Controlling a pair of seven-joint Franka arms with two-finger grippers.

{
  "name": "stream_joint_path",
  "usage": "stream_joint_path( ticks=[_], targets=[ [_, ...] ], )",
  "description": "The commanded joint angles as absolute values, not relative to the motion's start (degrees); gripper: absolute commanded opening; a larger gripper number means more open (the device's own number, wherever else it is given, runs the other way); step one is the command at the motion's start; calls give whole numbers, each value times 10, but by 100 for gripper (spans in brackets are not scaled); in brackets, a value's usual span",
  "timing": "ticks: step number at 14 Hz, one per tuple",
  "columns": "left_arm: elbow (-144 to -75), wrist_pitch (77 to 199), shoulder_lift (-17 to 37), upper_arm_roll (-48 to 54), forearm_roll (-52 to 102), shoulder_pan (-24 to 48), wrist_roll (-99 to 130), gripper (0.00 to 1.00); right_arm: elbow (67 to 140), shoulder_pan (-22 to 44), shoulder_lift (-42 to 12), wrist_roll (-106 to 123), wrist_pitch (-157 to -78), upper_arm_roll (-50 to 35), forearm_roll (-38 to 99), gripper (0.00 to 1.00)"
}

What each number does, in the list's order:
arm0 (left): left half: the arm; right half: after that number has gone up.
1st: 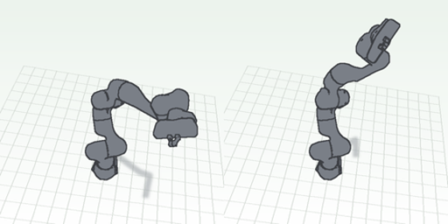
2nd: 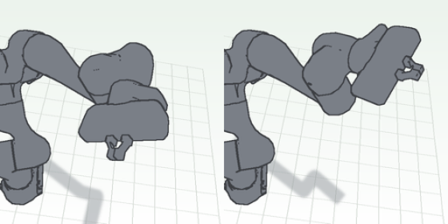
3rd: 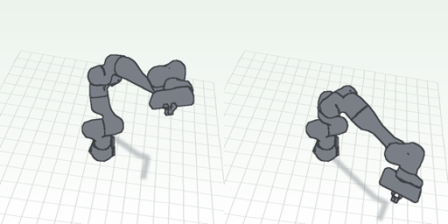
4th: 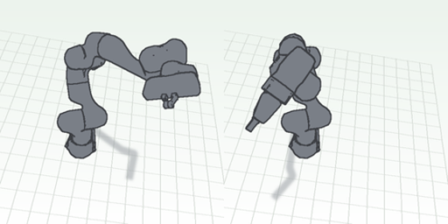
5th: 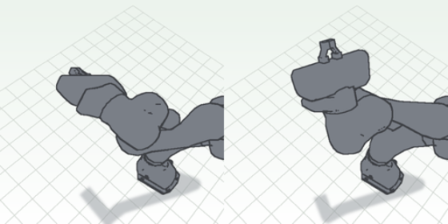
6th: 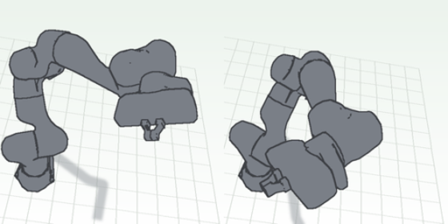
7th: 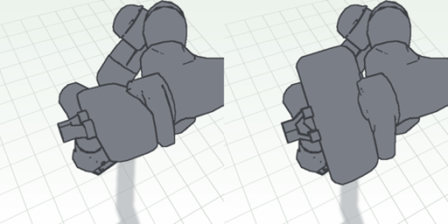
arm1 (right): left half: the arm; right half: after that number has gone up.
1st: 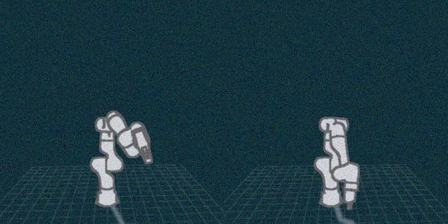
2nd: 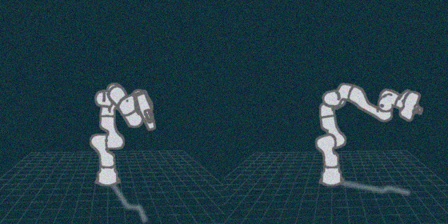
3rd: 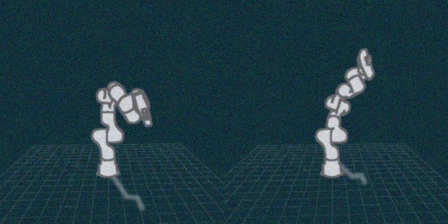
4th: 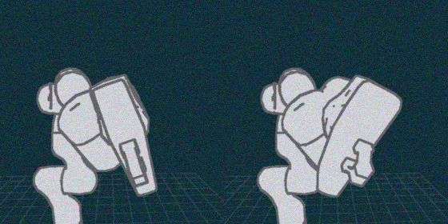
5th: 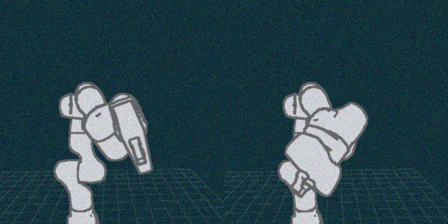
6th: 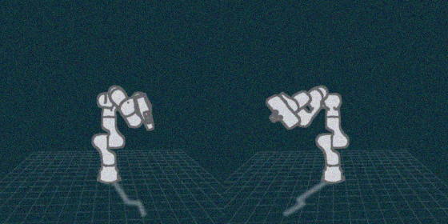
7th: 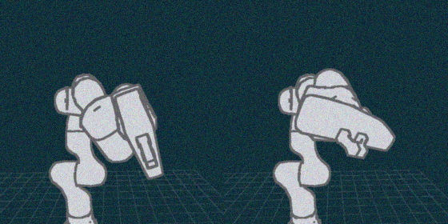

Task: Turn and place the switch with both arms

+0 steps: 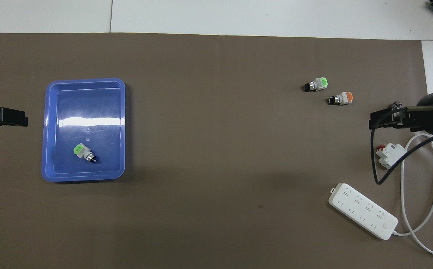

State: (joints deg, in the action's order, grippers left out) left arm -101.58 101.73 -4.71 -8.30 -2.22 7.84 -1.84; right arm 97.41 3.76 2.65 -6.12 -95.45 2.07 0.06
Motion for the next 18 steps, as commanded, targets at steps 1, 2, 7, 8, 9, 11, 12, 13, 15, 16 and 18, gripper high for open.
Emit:
stream_joint_path(
  ticks=[1, 2, 7, 8, 9, 11, 12, 13, 15, 16, 18],
  targets=[
    [-1032, 1019, -63, -82, -35, 78, -11, 100, 991, 35, 40, -50, -966, 20, 12, 100],
    [-1032, 1019, -63, -82, -35, 78, -11, 100, 991, 35, 40, -50, -967, 20, 12, 100],
    [-1032, 1019, -63, -82, -35, 78, -11, 100, 990, 34, 40, -4, -973, 20, 12, 100],
    [-1032, 1019, -63, -82, -35, 78, -11, 100, 992, 34, 40, 6, -982, 20, 12, 100],
    [-1032, 1019, -63, -82, -35, 78, -11, 100, 993, 34, 40, 29, -983, 20, 12, 100],
    [-1032, 1019, -63, -82, -35, 78, -11, 100, 994, 35, 40, 107, -992, 20, 12, 100],
    [-1032, 1019, -63, -82, -35, 78, -11, 100, 997, 34, 39, 152, -998, 20, 12, 100],
    [-1032, 1019, -63, -82, -35, 78, -11, 100, 998, 31, 38, 200, -1006, 20, 12, 100],
    [-1032, 1019, -63, -82, -35, 78, -11, 100, 1005, 29, 35, 306, -1020, 20, 13, 100],
    [-1032, 1019, -63, -82, -35, 78, -11, 100, 1005, 29, 33, 357, -1022, 20, 13, 100],
    [-1032, 1019, -63, -82, -35, 78, -11, 100, 1003, 25, 16, 460, -1026, 20, 35, 100]
  ],
)
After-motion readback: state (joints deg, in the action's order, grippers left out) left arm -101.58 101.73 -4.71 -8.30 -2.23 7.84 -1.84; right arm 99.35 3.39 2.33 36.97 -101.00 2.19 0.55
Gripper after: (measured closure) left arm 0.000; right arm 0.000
